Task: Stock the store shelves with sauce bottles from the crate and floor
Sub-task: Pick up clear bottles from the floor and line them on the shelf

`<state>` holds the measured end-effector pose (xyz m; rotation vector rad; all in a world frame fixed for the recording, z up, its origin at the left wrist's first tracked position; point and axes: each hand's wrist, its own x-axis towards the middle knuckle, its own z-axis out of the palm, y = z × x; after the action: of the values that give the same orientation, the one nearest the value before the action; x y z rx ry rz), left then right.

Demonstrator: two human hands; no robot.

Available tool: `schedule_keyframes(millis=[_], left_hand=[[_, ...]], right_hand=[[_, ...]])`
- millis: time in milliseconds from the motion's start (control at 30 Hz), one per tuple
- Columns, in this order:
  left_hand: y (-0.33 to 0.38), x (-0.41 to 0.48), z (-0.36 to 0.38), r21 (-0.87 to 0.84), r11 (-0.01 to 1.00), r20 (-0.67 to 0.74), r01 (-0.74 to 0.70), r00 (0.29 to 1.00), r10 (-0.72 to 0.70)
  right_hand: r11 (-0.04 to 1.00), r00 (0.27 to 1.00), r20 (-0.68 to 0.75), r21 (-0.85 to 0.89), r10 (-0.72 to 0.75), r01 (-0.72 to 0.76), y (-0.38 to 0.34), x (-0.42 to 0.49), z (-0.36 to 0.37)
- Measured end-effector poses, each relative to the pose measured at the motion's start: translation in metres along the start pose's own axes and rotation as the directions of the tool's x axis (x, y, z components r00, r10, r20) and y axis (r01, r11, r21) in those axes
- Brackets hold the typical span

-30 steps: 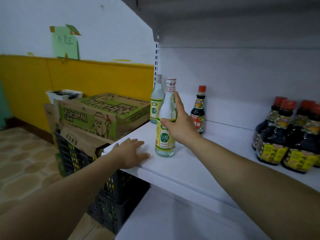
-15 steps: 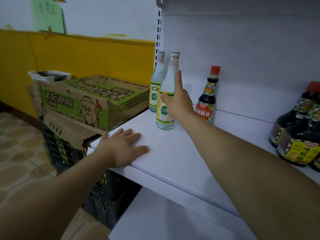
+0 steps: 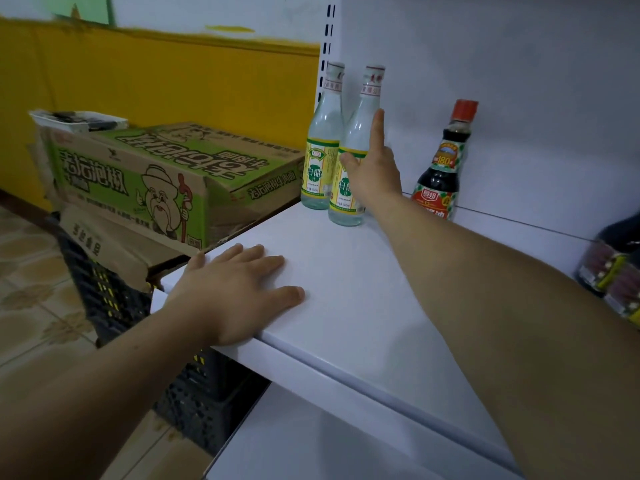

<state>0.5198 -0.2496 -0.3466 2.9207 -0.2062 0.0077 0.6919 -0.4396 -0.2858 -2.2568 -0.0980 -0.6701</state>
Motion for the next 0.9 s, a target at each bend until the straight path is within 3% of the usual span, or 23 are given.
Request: schedule_keyframes(millis=[767, 900], left_hand=[[-0.003, 0.000, 0.004, 0.008, 1.000, -0.009, -0.017, 1.000, 0.017], [-0.003, 0.002, 0.005, -0.018, 1.000, -0.011, -0.017, 1.000, 0.016]], right_hand=[[0.999, 0.997, -0.076, -0.024, 0.025, -0.027, 0.011, 0.017, 0.021], [0.994, 0.996, -0.019, -0.065, 0.089, -0.090, 0.006, 0.012, 0.016]])
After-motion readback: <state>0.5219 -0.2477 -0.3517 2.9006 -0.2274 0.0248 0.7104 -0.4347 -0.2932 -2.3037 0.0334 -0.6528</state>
